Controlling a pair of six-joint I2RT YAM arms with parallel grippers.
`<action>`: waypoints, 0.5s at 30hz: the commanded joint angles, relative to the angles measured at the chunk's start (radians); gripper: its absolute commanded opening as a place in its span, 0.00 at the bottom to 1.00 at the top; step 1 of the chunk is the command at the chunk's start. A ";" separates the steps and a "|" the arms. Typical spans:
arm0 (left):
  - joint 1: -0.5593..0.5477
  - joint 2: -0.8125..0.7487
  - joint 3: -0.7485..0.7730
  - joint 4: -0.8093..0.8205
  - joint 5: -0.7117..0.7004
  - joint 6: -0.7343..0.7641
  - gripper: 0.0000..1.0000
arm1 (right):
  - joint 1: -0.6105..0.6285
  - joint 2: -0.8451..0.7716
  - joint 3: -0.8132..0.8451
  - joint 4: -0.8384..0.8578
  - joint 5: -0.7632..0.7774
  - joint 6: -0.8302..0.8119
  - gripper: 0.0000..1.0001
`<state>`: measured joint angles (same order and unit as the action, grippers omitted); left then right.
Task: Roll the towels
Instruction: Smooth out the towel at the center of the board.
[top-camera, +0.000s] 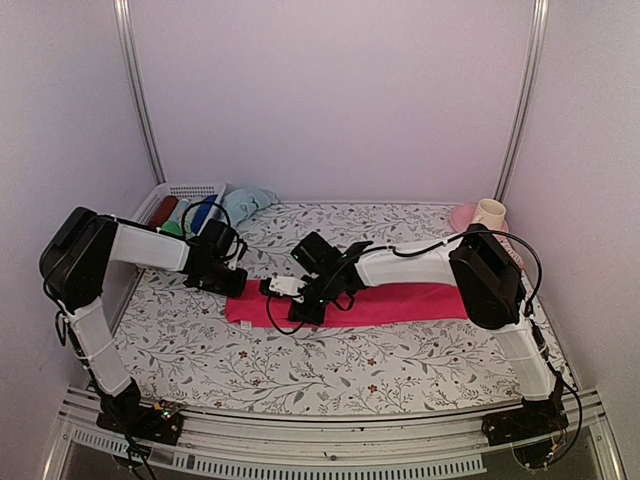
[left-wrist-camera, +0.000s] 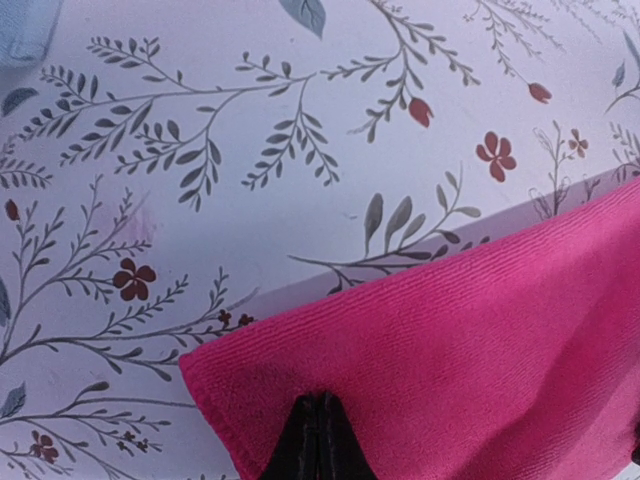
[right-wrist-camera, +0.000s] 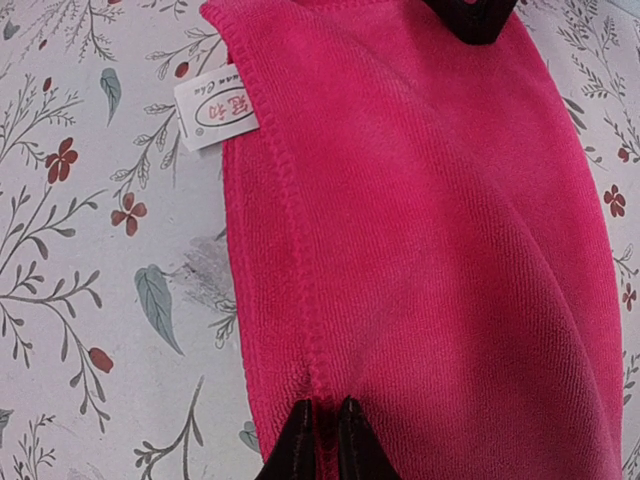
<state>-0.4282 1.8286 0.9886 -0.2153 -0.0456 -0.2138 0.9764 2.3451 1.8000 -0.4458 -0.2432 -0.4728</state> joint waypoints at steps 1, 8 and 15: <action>-0.012 0.030 0.012 -0.008 -0.011 0.002 0.04 | 0.006 0.033 0.025 -0.005 0.008 0.018 0.11; -0.015 0.031 0.012 -0.007 -0.014 0.001 0.04 | 0.005 0.048 0.025 -0.004 0.021 0.017 0.07; -0.017 0.038 0.013 -0.007 -0.019 0.001 0.04 | 0.005 0.022 0.024 -0.005 0.010 0.016 0.02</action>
<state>-0.4328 1.8332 0.9924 -0.2150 -0.0563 -0.2142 0.9760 2.3611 1.8091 -0.4416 -0.2359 -0.4633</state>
